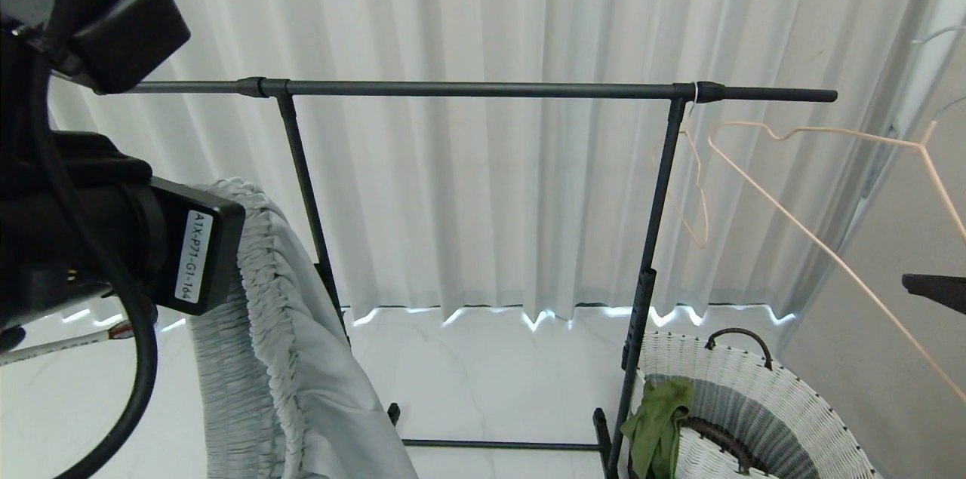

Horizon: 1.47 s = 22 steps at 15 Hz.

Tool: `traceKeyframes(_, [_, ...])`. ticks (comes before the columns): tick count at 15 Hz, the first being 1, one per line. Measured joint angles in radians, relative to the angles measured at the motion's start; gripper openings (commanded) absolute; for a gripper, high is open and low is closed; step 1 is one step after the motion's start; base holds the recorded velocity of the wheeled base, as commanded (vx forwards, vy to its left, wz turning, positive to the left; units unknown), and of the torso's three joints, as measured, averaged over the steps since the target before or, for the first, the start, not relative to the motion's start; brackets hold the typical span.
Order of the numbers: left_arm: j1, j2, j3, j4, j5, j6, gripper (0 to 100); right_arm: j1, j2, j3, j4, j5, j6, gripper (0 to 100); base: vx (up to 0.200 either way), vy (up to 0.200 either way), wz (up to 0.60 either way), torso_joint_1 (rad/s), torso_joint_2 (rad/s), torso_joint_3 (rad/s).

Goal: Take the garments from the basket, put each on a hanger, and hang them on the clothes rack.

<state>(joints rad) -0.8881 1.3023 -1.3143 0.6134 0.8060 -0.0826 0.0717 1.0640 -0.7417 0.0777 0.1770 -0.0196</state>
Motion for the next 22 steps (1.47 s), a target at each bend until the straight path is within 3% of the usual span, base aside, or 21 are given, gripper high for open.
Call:
traceKeyframes(7, [0.002,0.0,0.003,0.0,0.021,0.0,0,0.321,-0.061,0.012,0.076,0.004,0.0,0,0.0,0.2,0.0,0.002,0.0,0.002])
traceKeyframes(12, [0.027,0.004,0.038,0.0,0.021,-0.001,0,0.502,-0.066,0.04,0.077,0.004,0.018,0,0.0,0.0,0.0,0.0,0.0,0.0])
traceKeyframes(16, [0.07,0.043,0.053,-0.003,0.036,-0.014,0,0.735,-0.069,0.072,0.077,0.004,0.109,0,0.0,0.0,0.0,0.0,0.0,0.0])
traceKeyframes(18, [0.091,0.09,0.038,-0.013,0.061,-0.066,0,0.827,-0.075,0.111,0.076,0.004,0.128,0,0.0,0.0,0.0,0.0,0.0,0.0])
traceKeyframes(22, [0.109,0.237,-0.027,-0.017,0.098,-0.264,0,0.914,-0.082,0.152,0.069,0.008,0.178,0,0.0,0.0,0.0,0.0,0.0,0.0])
